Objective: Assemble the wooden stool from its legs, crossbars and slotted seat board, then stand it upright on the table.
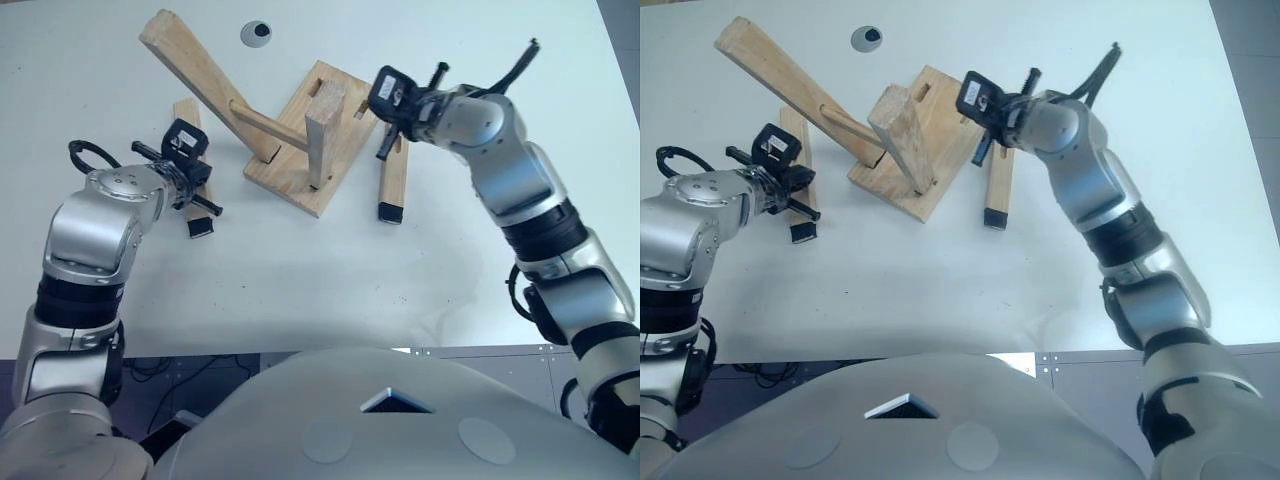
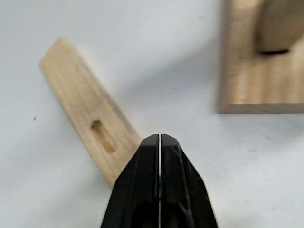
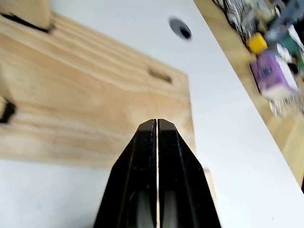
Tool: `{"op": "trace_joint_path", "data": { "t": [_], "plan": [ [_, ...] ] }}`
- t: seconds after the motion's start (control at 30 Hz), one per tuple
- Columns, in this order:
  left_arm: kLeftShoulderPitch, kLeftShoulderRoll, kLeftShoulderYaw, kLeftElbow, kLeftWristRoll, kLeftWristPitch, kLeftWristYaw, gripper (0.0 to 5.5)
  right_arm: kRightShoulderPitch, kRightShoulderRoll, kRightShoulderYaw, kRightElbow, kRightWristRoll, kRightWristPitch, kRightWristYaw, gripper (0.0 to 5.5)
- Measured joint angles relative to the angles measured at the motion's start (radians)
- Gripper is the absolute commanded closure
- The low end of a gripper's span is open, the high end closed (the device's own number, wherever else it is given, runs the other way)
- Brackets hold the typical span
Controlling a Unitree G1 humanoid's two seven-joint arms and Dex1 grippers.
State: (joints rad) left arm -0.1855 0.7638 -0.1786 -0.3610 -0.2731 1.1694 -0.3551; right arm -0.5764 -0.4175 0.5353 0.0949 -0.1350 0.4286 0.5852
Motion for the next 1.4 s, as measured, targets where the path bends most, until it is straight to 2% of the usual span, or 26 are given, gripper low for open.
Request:
{"op": "trace_joint_path", "data": {
  "t": [0.2,0.37,0.5,0.6,0.7,0.77,0.83,0.97,1.07,1.23,1.33,1.4],
  "plan": [
    [-0.016,-0.031,-0.085,0.061,0.061,-0.017,0.008,5.50,0.000,0.096,0.104,0.004,-0.064,-0.011,0.059,5.46],
    [-0.122,-0.112,-0.131,0.260,0.132,-0.121,0.007,5.50,-0.011,0.156,0.214,0.024,-0.144,0.019,0.113,5.46],
    [-0.309,-0.187,-0.171,0.554,0.210,-0.276,-0.016,5.50,-0.042,0.217,0.227,0.029,-0.165,0.038,0.131,5.46],
    [-0.344,-0.188,-0.141,0.595,0.223,-0.323,-0.029,5.50,-0.064,0.177,0.166,0.009,-0.170,0.046,0.151,5.46],
    [-0.298,-0.124,-0.052,0.498,0.210,-0.297,-0.067,5.50,-0.094,0.082,0.046,-0.002,-0.164,0.044,0.168,5.46],
    [-0.238,-0.041,-0.023,0.361,0.201,-0.262,-0.121,5.50,-0.151,0.051,-0.022,0.098,-0.155,-0.029,0.126,5.46],
    [-0.179,0.032,-0.022,0.241,0.186,-0.235,-0.183,5.50,-0.208,0.053,-0.066,0.265,-0.160,-0.146,0.030,5.46],
    [-0.039,0.181,-0.024,0.018,0.147,-0.215,-0.336,5.50,-0.300,0.126,-0.062,0.690,-0.207,-0.495,-0.237,5.46],
    [0.056,0.346,0.034,-0.140,0.101,-0.255,-0.481,5.50,-0.352,0.175,-0.059,1.032,-0.228,-0.679,-0.234,5.46],
    [0.076,0.281,0.047,-0.258,-0.015,-0.256,-0.534,5.50,-0.373,0.193,-0.148,1.200,-0.164,-0.720,0.008,5.46],
    [0.077,0.189,-0.090,-0.228,-0.001,-0.249,-0.499,5.50,-0.376,0.215,-0.219,1.213,-0.107,-0.681,0.108,5.46],
    [0.078,0.170,-0.144,-0.200,0.030,-0.240,-0.474,5.50,-0.381,0.212,-0.230,1.216,-0.101,-0.664,0.146,5.46]
  ]
}}
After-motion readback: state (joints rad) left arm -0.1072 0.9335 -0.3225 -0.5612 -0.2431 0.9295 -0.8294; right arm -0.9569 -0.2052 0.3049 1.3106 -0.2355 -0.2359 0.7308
